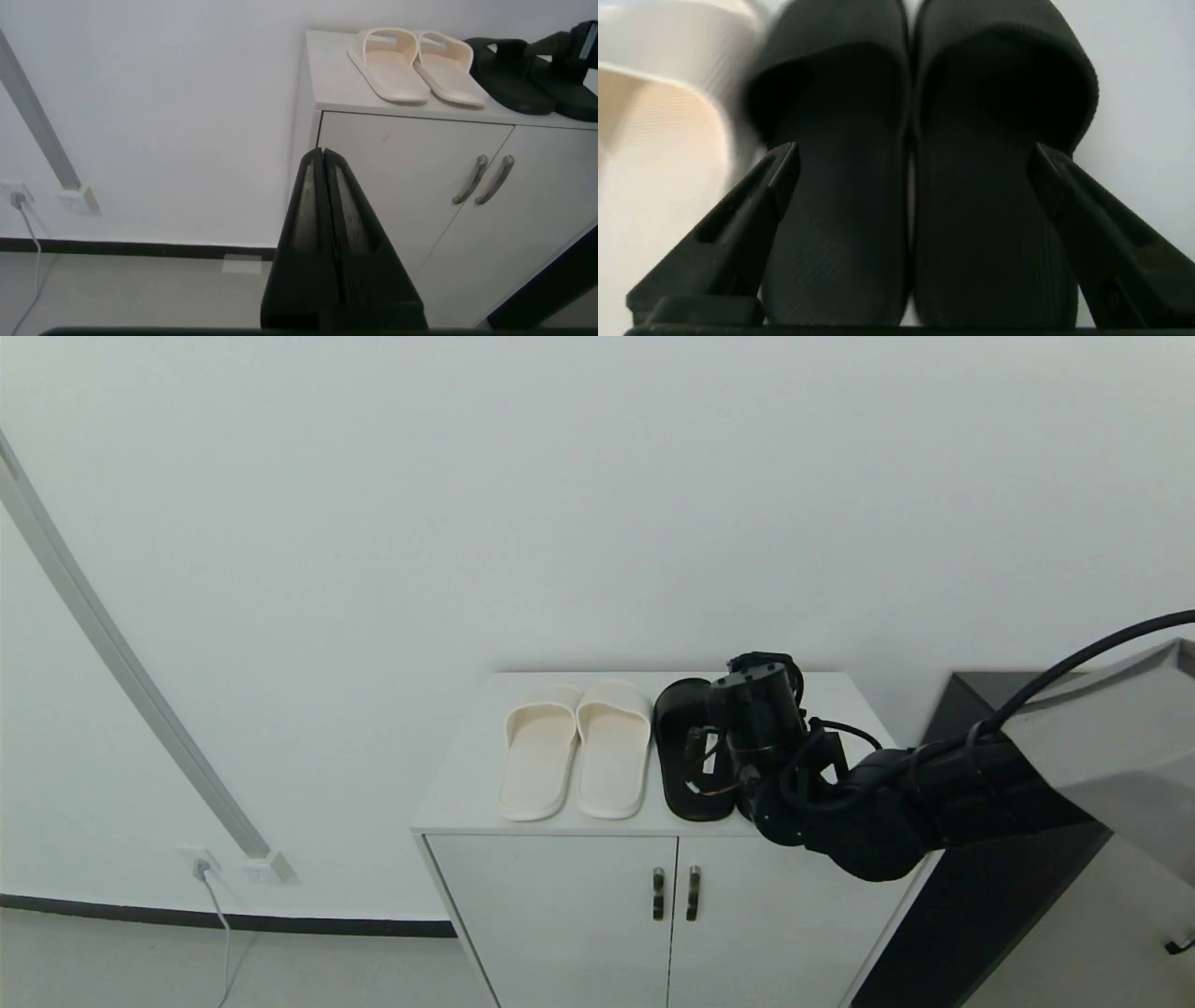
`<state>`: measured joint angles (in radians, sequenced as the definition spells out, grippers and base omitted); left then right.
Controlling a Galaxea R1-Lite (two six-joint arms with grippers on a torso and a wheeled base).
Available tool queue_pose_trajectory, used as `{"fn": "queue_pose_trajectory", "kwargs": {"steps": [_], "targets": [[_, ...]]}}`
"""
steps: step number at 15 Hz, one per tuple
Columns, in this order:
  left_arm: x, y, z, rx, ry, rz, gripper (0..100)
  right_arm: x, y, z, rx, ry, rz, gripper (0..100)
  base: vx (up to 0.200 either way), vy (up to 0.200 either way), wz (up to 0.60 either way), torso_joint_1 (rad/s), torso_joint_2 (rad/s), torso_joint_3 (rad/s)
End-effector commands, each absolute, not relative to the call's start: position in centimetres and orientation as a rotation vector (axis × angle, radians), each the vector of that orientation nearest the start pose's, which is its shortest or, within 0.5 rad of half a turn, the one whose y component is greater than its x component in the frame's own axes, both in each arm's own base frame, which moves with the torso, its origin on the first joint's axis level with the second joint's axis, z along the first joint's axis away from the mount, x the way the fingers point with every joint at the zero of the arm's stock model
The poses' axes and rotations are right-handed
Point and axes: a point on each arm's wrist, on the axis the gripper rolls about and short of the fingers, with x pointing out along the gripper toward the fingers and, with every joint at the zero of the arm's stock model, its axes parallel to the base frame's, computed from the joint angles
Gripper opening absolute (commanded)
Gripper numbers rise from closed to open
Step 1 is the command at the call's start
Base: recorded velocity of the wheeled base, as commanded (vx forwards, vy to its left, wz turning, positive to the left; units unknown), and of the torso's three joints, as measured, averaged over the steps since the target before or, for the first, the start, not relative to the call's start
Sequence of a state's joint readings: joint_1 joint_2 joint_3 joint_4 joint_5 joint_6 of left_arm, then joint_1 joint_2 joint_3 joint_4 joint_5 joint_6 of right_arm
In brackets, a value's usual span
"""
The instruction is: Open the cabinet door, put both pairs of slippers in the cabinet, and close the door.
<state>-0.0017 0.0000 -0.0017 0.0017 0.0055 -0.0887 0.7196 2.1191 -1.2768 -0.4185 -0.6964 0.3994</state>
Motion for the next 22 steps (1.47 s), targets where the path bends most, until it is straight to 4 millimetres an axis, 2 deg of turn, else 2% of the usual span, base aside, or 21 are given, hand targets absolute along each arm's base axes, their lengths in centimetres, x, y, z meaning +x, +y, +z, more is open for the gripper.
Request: {"fn": "queue_pose_trajectory", "kwargs": {"steps": [1,4,8,14,15,20,22], "targets": [[-2.3,0.0,7.6,-0.089,0.001,0.006,0,34.5,26.0,11.2,0.080,0.348,-0.085,100,0.000,0.000,0.00,0.000,0.00,0.000],[-2.3,0.0,7.6,-0.089,0.000,0.005,0,36.1,25.6,11.0,0.048,0.331,-0.102,100,0.000,0.000,0.00,0.000,0.00,0.000],[-2.3,0.0,7.6,-0.089,-0.002,0.006,0,38.5,26.2,11.5,0.025,0.227,-0.071,100,0.000,0.000,0.00,0.000,0.00,0.000],[-2.3,0.0,7.6,-0.090,0.001,0.006,0,40.1,26.7,10.5,0.017,0.211,-0.076,100,0.000,0.000,0.00,0.000,0.00,0.000],[-2.3,0.0,7.6,-0.091,0.000,0.006,0,40.3,26.7,10.5,0.020,0.207,-0.078,0,0.000,0.000,0.00,0.000,0.00,0.000],[-2.3,0.0,7.6,-0.091,0.000,0.006,0,40.2,26.7,10.5,0.019,0.208,-0.079,0,0.000,0.000,0.00,0.000,0.00,0.000],[-2.3,0.0,7.6,-0.090,0.001,0.006,0,39.8,26.6,11.3,0.025,0.200,-0.075,0,0.000,0.000,0.00,0.000,0.00,0.000]]}}
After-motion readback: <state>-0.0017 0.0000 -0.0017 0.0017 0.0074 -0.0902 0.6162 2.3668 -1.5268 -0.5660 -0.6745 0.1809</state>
